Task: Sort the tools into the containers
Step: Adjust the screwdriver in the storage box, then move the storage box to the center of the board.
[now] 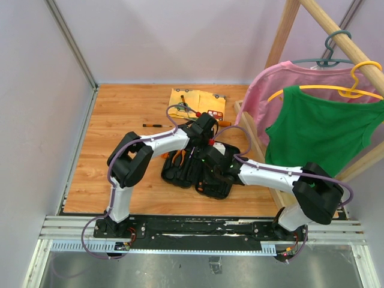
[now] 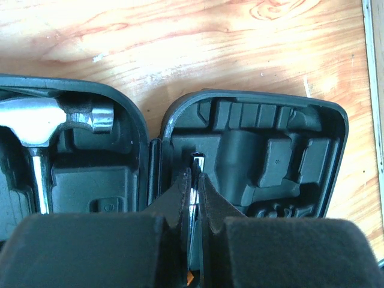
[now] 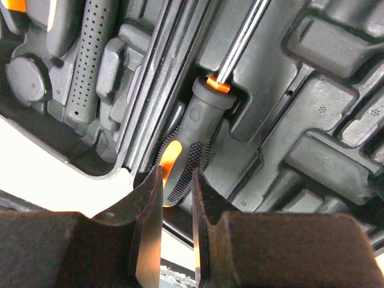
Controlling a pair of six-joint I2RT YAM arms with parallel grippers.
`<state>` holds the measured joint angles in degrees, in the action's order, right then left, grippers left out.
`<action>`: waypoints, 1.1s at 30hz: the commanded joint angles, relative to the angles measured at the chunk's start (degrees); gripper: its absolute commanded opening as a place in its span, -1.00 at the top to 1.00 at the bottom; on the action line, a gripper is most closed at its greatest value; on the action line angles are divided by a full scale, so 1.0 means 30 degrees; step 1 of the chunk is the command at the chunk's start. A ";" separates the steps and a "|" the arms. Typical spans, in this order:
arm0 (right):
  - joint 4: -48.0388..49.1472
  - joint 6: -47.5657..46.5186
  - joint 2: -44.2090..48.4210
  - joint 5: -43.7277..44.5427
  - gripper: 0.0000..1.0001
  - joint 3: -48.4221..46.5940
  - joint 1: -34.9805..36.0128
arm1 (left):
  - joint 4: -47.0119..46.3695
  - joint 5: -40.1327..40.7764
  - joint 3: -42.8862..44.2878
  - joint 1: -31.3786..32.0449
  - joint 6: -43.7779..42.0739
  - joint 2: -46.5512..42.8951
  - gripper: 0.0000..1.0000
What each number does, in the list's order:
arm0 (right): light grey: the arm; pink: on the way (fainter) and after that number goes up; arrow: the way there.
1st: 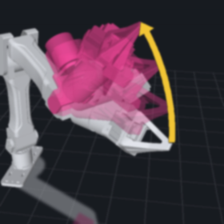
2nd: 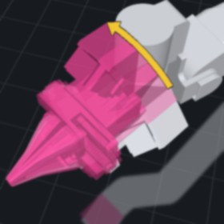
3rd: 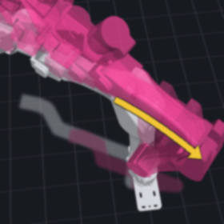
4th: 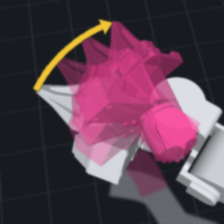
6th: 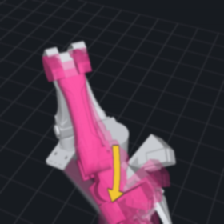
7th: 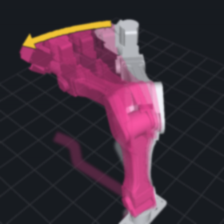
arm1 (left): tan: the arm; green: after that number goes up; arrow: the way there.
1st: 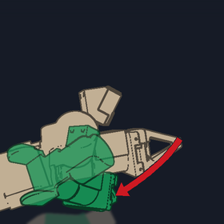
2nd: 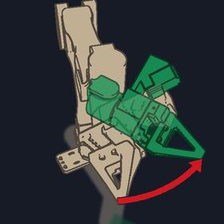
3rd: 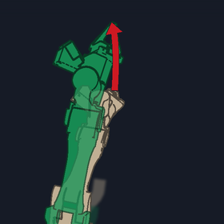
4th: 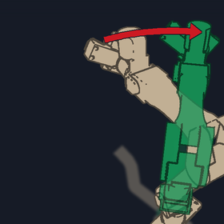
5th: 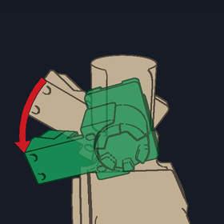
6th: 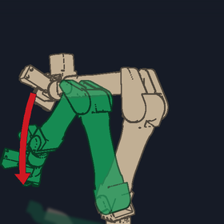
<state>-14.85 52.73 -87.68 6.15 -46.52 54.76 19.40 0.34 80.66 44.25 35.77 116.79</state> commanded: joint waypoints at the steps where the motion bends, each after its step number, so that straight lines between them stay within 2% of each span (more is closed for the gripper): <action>1: -0.5921 -0.1378 -0.5822 0.1652 0.99 0.3499 0.0708 | 0.2665 0.0434 -0.1756 0.0162 -0.0631 0.2907 0.99; 6: -0.6045 -0.1292 -0.3631 0.1955 0.99 0.3915 0.0803 | 0.2265 0.0527 -0.2357 0.0135 -0.0602 0.2257 0.99; 15: -0.7676 -0.1762 0.0252 0.2063 0.98 0.3938 0.0796 | 0.1447 0.1231 -0.4674 0.0173 0.0214 -0.1039 0.99; 23: -0.8123 -0.1952 0.2986 0.2067 0.95 0.4466 0.0789 | 0.1377 0.1496 -0.6019 0.1290 0.1021 -0.2744 0.99; 33: -0.8212 -0.3187 0.8118 0.3076 0.78 0.3485 0.0789 | 0.1010 0.2135 -0.5013 0.1334 0.0384 -0.4056 0.99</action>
<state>-30.17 47.13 -68.62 10.26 -35.90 56.40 12.93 3.77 65.56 48.51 39.90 105.43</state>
